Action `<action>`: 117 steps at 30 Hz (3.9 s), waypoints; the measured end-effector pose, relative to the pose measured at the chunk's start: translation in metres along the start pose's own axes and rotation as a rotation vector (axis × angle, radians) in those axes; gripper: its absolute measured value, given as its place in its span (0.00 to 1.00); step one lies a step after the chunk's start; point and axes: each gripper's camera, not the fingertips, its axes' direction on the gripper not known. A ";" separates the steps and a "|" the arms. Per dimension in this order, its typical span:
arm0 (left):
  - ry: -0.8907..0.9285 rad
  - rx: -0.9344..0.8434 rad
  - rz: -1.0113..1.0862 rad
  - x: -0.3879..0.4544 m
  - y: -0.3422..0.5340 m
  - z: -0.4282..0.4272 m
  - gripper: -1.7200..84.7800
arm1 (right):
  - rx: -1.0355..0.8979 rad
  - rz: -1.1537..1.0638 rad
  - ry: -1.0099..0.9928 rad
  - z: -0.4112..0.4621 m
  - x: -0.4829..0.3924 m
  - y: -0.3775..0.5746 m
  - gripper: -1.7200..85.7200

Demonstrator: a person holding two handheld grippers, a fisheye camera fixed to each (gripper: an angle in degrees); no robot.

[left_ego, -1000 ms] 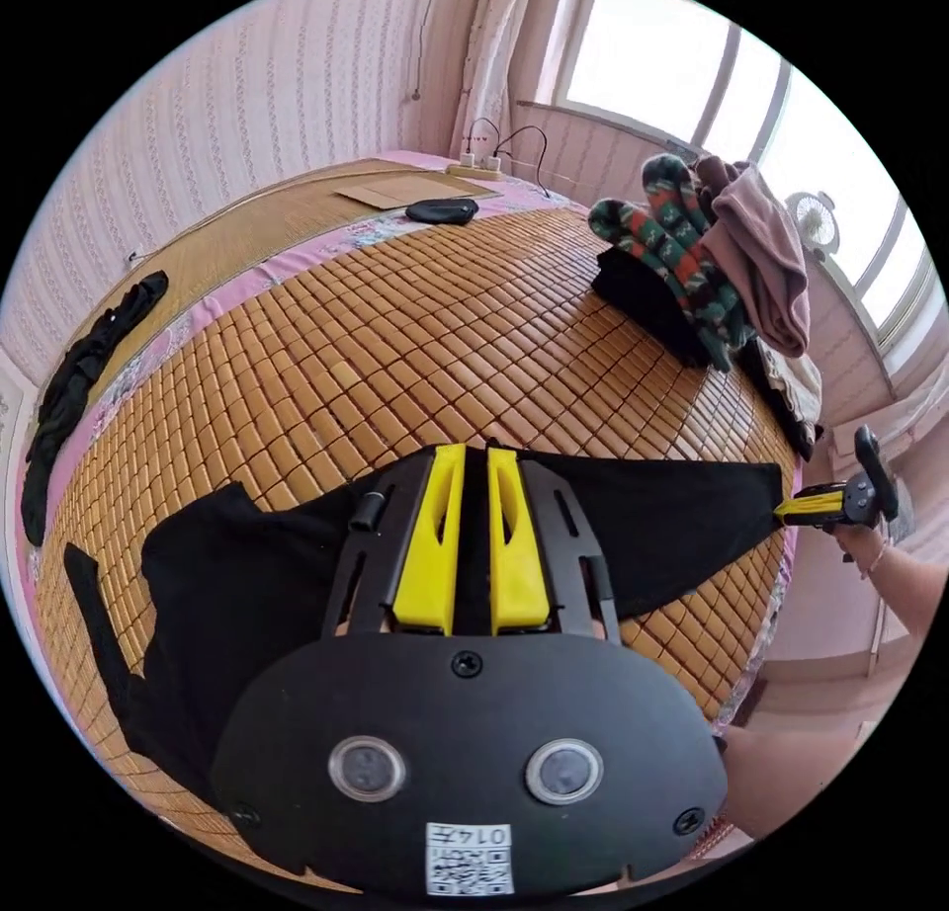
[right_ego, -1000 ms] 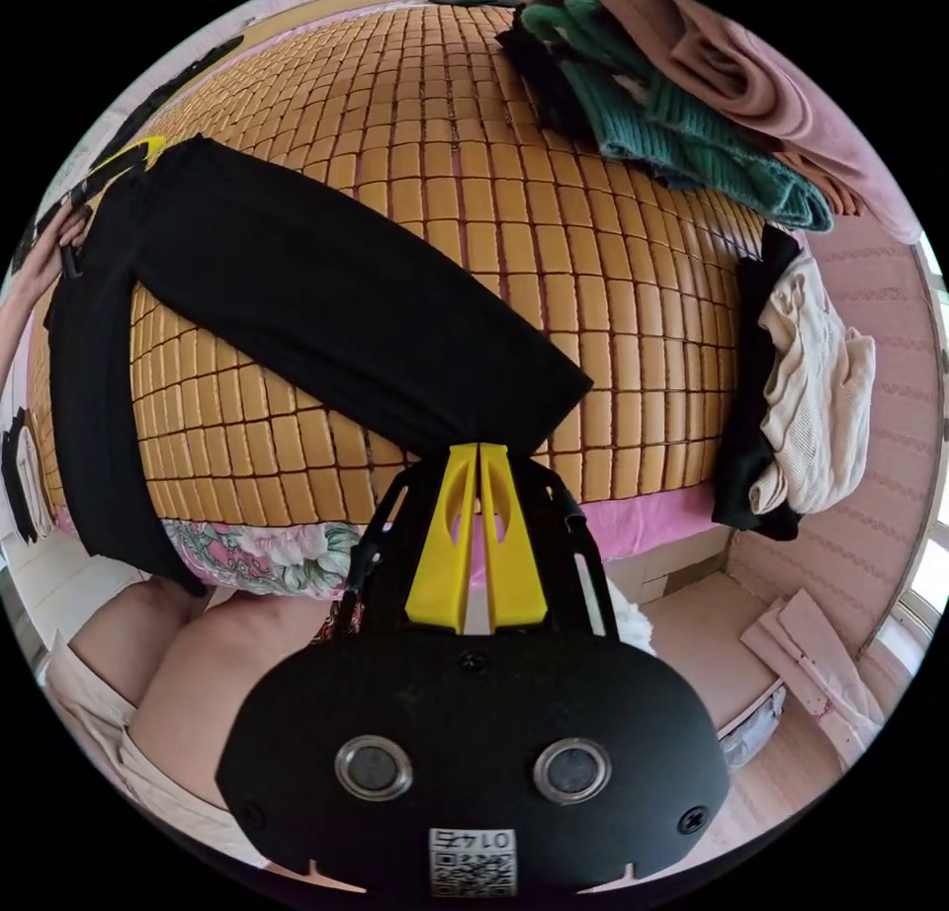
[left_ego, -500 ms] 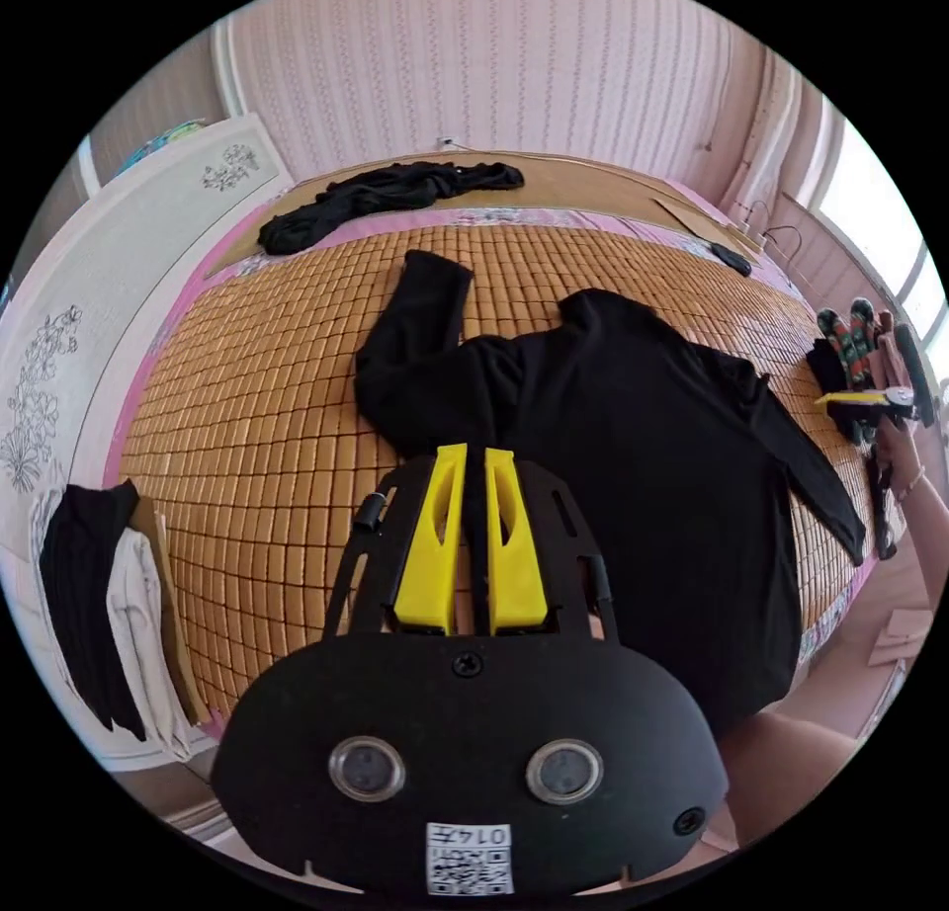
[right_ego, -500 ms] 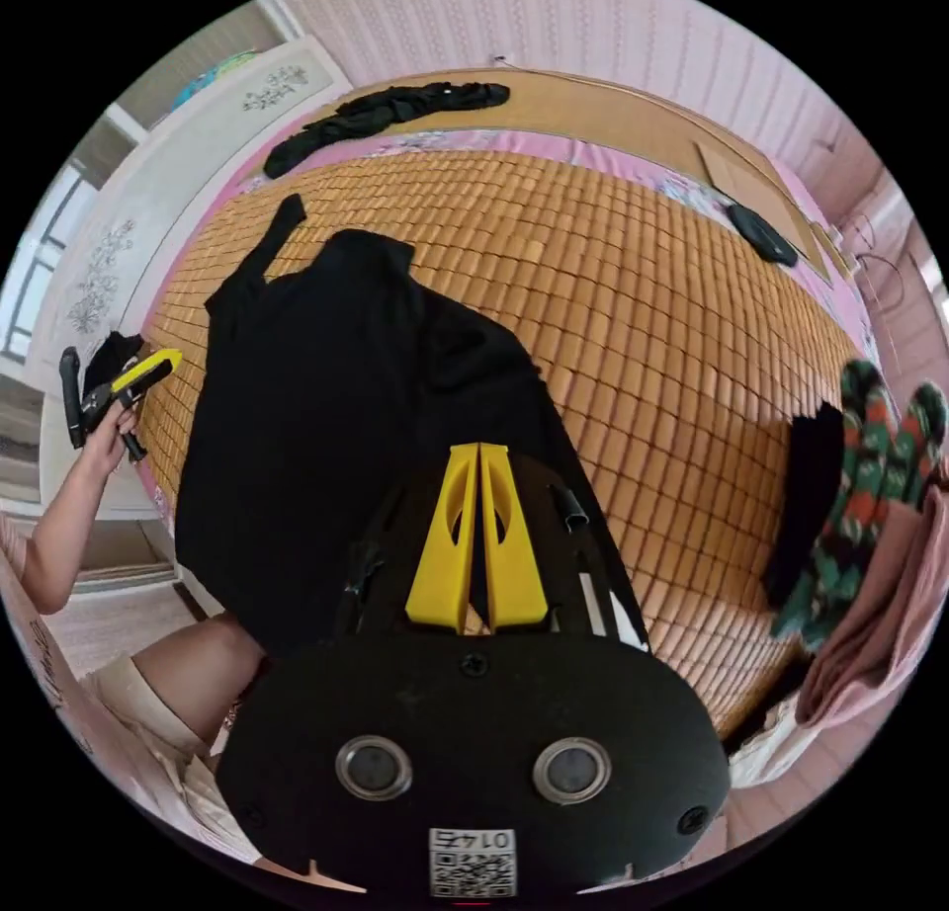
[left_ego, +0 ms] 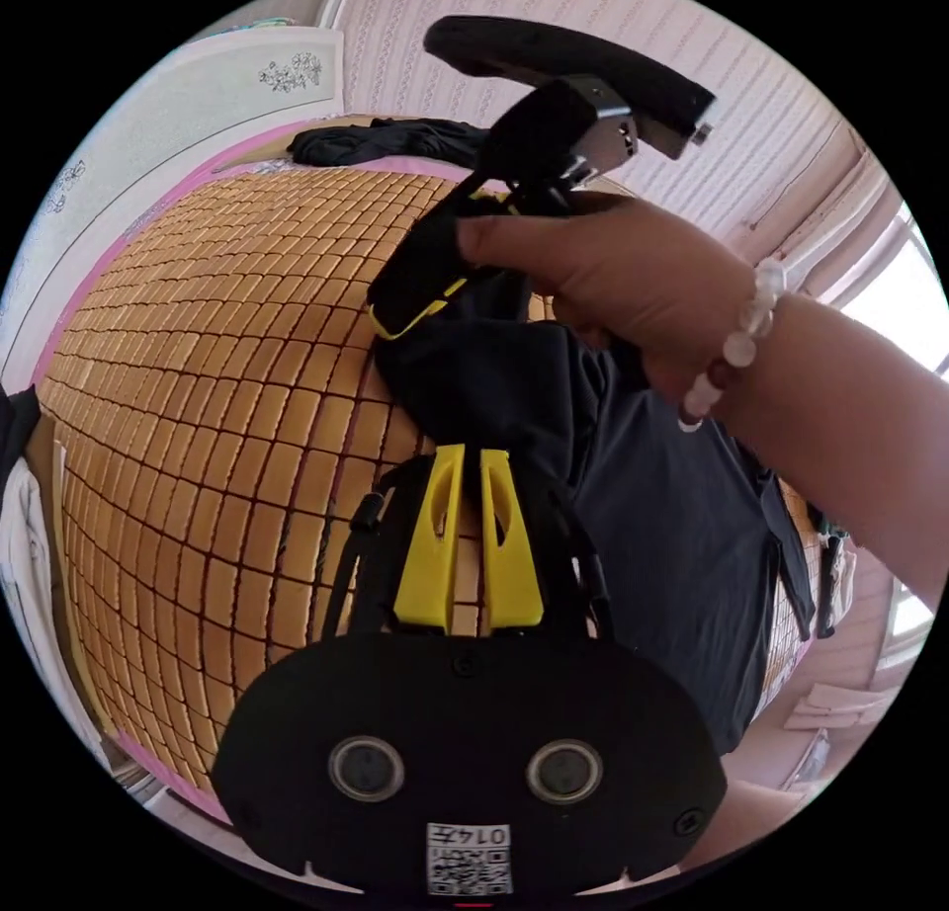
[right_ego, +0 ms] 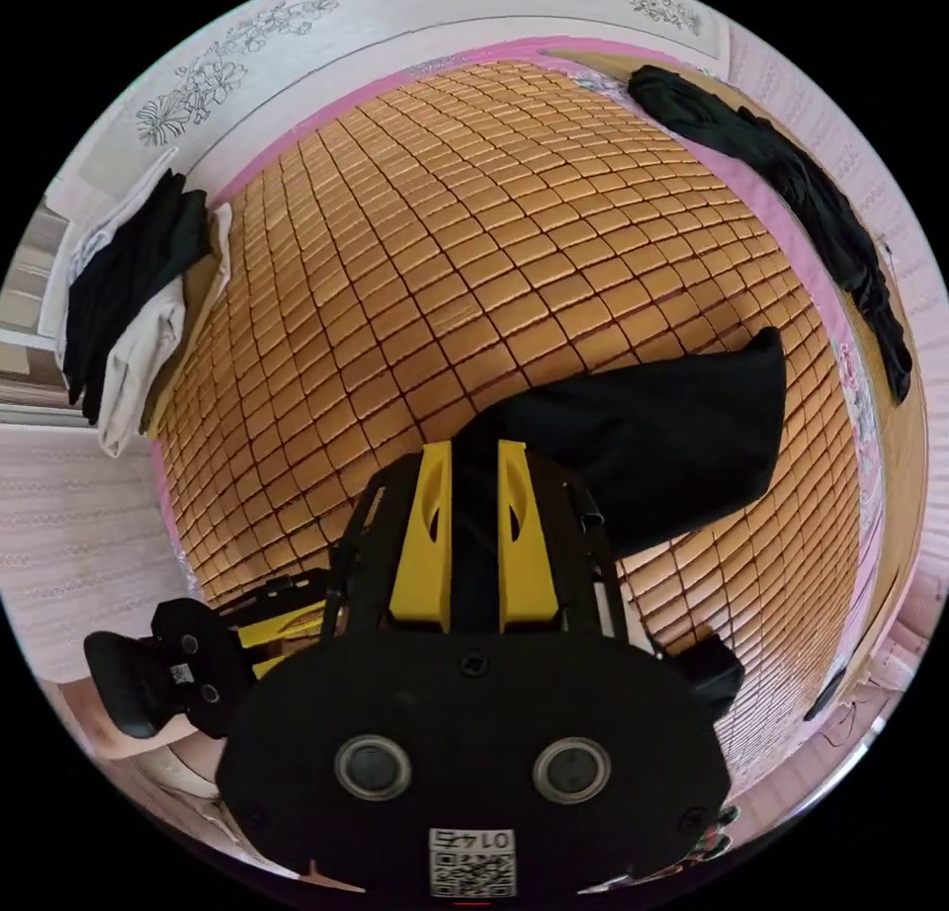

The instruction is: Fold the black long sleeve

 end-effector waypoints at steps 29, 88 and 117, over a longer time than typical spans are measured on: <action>-0.208 0.047 -0.136 -0.072 0.190 -0.167 0.10 | 0.070 -0.599 -0.688 0.139 0.100 0.099 0.06; -0.162 -0.291 -0.239 -0.149 0.172 -0.217 0.01 | 0.181 -0.086 -0.081 0.368 0.192 0.128 0.02; -0.270 -0.472 -0.211 -0.215 0.103 -0.167 0.08 | 0.079 -0.076 -0.110 0.380 0.142 0.139 0.02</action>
